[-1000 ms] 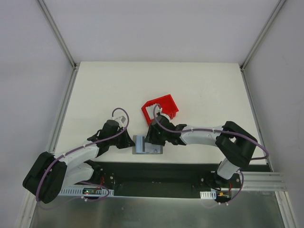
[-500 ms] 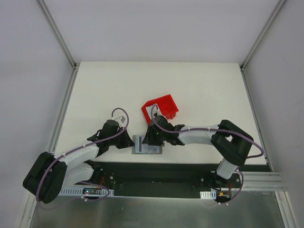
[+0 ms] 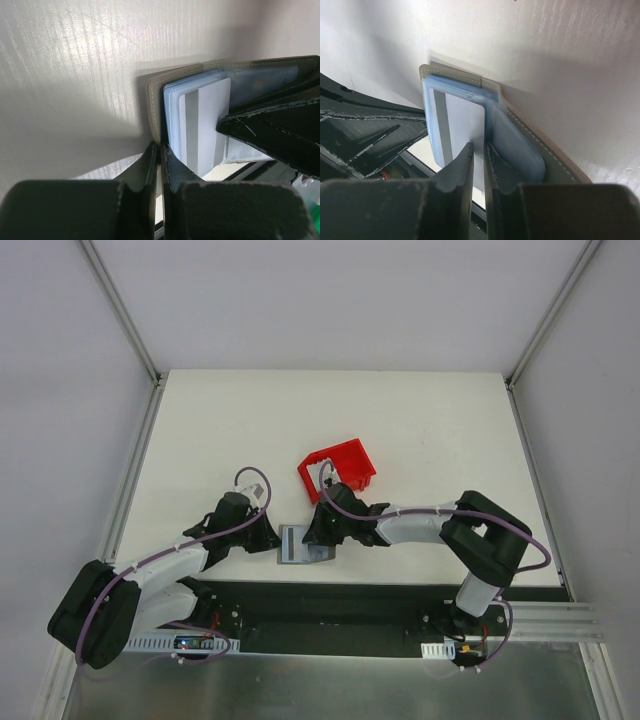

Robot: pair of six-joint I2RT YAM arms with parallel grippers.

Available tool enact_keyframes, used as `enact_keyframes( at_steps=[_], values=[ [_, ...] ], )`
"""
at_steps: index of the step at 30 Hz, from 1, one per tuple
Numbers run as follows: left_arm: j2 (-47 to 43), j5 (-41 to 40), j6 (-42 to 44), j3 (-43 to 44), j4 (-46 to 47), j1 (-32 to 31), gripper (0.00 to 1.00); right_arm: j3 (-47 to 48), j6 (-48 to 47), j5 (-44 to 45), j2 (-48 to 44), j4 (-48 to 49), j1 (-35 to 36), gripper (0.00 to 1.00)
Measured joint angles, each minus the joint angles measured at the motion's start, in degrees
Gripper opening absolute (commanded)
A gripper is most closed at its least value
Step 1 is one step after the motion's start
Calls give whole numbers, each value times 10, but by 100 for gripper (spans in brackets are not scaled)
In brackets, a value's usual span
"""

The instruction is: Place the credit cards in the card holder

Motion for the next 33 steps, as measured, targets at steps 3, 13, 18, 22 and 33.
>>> enact_keyframes(
  at_steps=[3,13,18,22,33],
  values=[
    [0,0,0,0,0,0,0,0,0,-2,1,3,0,23],
    [0,0,0,0,0,0,0,6,-7,5,-1,-6,4,27],
    [0,1,0,0,1,0,0,51,-23,31,-1,-86,21,39],
    [0,4,0,0,1,0,0,81,-31,52,-1,-141,35,46],
    [0,6,0,0,1,0,0,95,-33,89,-3,-204,42,54]
  ],
)
